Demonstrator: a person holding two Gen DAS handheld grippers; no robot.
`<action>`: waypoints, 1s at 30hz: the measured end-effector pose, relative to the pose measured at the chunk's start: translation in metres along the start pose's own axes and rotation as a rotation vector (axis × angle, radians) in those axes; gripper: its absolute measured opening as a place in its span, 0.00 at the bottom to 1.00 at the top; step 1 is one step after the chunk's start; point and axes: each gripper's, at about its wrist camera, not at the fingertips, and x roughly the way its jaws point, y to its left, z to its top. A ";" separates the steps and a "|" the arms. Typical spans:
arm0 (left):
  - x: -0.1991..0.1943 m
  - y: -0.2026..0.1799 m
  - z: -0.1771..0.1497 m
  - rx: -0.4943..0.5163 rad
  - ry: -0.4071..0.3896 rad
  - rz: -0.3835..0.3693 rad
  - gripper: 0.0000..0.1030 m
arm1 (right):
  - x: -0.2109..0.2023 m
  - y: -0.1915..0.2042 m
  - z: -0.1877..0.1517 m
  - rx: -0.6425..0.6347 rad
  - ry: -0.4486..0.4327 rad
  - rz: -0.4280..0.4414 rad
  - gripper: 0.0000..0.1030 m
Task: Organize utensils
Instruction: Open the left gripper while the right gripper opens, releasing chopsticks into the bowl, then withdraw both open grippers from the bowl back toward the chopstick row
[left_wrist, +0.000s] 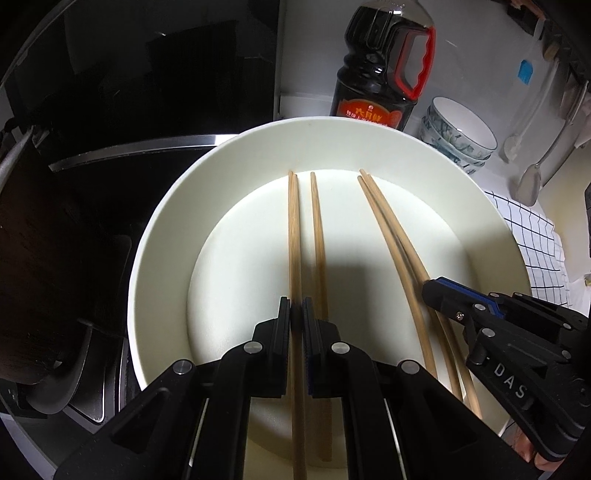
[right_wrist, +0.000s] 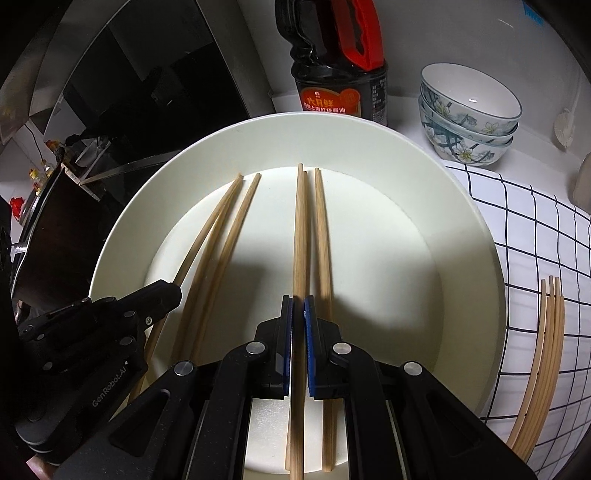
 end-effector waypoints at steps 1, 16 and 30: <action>0.000 0.000 0.000 0.000 0.001 0.000 0.08 | 0.001 0.000 0.000 -0.002 0.003 -0.001 0.06; -0.022 0.012 -0.003 -0.033 -0.050 0.078 0.64 | -0.020 -0.007 0.000 -0.006 -0.044 -0.017 0.07; -0.050 0.007 -0.015 -0.054 -0.084 0.115 0.87 | -0.056 -0.014 -0.017 0.003 -0.090 0.008 0.26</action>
